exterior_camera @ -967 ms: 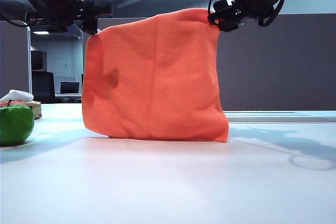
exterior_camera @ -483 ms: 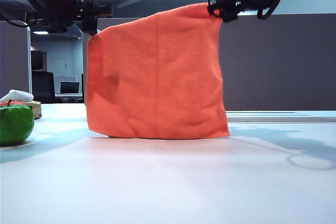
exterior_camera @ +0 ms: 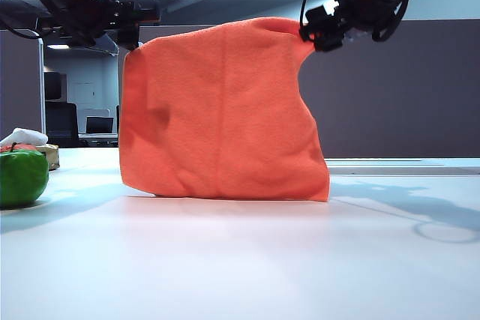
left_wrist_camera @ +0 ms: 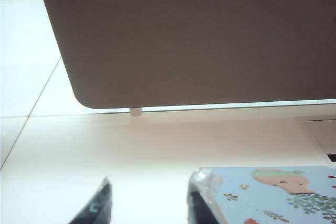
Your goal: Pick up the cloth from the table and use it to cover the mirror.
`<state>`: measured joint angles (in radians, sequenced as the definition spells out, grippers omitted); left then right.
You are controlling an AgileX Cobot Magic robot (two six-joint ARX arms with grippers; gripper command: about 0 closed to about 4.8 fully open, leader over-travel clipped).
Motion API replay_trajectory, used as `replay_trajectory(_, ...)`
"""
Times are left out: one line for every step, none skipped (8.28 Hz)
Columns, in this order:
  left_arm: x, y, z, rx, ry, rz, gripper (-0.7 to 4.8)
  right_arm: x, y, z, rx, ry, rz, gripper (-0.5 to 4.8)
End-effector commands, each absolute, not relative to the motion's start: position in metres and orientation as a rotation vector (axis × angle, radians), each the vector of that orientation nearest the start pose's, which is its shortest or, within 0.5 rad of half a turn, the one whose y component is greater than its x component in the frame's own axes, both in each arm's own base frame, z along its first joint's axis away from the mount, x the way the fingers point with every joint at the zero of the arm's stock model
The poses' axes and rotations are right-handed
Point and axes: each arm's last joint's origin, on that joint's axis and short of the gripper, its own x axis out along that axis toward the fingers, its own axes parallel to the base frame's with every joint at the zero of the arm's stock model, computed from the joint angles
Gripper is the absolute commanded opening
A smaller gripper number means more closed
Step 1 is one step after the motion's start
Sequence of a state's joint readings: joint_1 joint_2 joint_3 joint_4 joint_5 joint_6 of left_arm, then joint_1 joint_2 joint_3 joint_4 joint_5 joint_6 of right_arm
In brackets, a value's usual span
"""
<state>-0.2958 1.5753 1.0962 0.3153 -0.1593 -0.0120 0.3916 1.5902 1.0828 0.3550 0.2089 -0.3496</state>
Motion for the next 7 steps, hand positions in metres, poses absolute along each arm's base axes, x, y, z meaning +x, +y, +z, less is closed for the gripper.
replay_trajectory(0.347, -0.101, 0.295, 0.027, 0.148, -0.135, 1.83, 0.336, 0.132, 0.28, -0.417, 0.194, 0.217, 2.8)
replay_trajectory(0.347, -0.101, 0.295, 0.027, 0.148, -0.135, 1.83, 0.336, 0.132, 0.272, -0.437, 0.264, 0.23, 3.05)
replay_trajectory(0.347, -0.101, 0.295, 0.026, 0.149, -0.136, 1.83, 0.336, 0.132, 0.27, -0.439, 0.269, 0.231, 3.47)
replay_trajectory(0.347, -0.101, 0.294, 0.029, 0.156, -0.134, 1.83, 0.336, 0.132, 0.265, -0.45, 0.305, 0.236, 3.53)
replay_trajectory(0.347, -0.101, 0.294, 0.029, 0.155, -0.13, 1.83, 0.337, 0.132, 0.265, -0.45, 0.307, 0.236, 3.52)
replay_trajectory(0.347, -0.099, 0.294, 0.034, 0.153, -0.066, 1.76, 0.338, 0.131, 0.267, -0.455, 0.292, 0.168, 3.52)
replay_trajectory(0.347, -0.099, 0.294, 0.034, 0.152, -0.06, 1.74, 0.339, 0.13, 0.268, -0.453, 0.282, 0.148, 3.52)
